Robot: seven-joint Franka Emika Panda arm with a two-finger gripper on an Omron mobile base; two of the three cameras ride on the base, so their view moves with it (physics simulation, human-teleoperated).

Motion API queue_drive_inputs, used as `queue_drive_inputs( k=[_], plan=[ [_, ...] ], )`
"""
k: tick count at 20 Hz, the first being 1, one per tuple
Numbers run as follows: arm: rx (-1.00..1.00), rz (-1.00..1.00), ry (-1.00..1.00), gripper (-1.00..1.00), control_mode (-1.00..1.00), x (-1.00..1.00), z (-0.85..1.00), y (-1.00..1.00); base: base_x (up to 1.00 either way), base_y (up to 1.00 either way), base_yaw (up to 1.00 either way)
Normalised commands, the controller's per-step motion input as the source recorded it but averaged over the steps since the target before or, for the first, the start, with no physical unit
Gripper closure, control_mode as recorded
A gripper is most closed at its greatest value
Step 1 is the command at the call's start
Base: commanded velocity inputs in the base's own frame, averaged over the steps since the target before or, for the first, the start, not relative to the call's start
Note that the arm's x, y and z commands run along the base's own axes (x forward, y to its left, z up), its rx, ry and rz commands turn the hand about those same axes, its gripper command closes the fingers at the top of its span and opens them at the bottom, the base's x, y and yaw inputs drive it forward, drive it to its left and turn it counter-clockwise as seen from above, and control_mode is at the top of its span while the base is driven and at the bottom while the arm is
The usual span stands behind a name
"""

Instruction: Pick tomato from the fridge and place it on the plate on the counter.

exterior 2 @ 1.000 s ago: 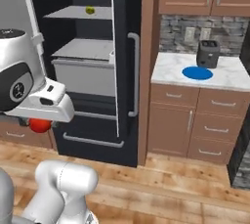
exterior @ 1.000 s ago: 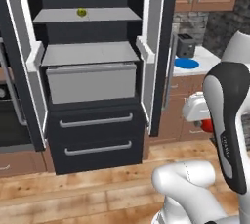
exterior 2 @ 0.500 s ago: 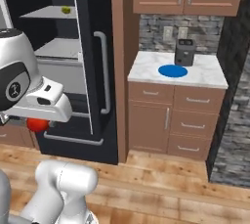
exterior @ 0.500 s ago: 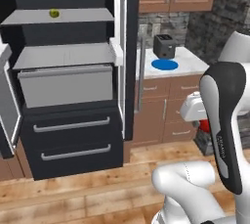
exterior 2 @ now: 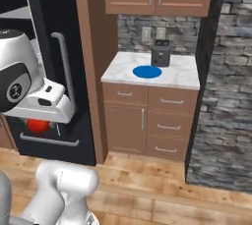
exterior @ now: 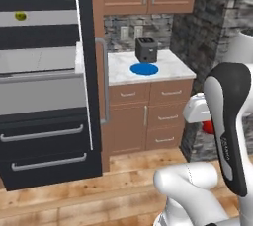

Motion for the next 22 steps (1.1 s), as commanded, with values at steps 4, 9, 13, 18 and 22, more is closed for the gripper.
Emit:
queue_drive_inputs(
  k=[4,9,13,18,22],
  plan=[
    [0.0,0.0,0.0,1.0,1.0,0.0,0.0,0.0,0.58,-0.43,0.0],
    [0.0,0.0,0.0,1.0,1.0,0.0,0.0,0.0,0.83,-0.24,0.0],
    [0.0,0.0,0.0,1.0,1.0,0.0,0.0,0.0,0.79,-0.34,0.0],
    [0.0,0.0,0.0,1.0,1.0,0.0,0.0,0.0,0.5,-0.47,0.0],
    [0.0,0.0,0.0,1.0,1.0,0.0,0.0,0.0,0.41,-0.4,0.0]
  ],
)
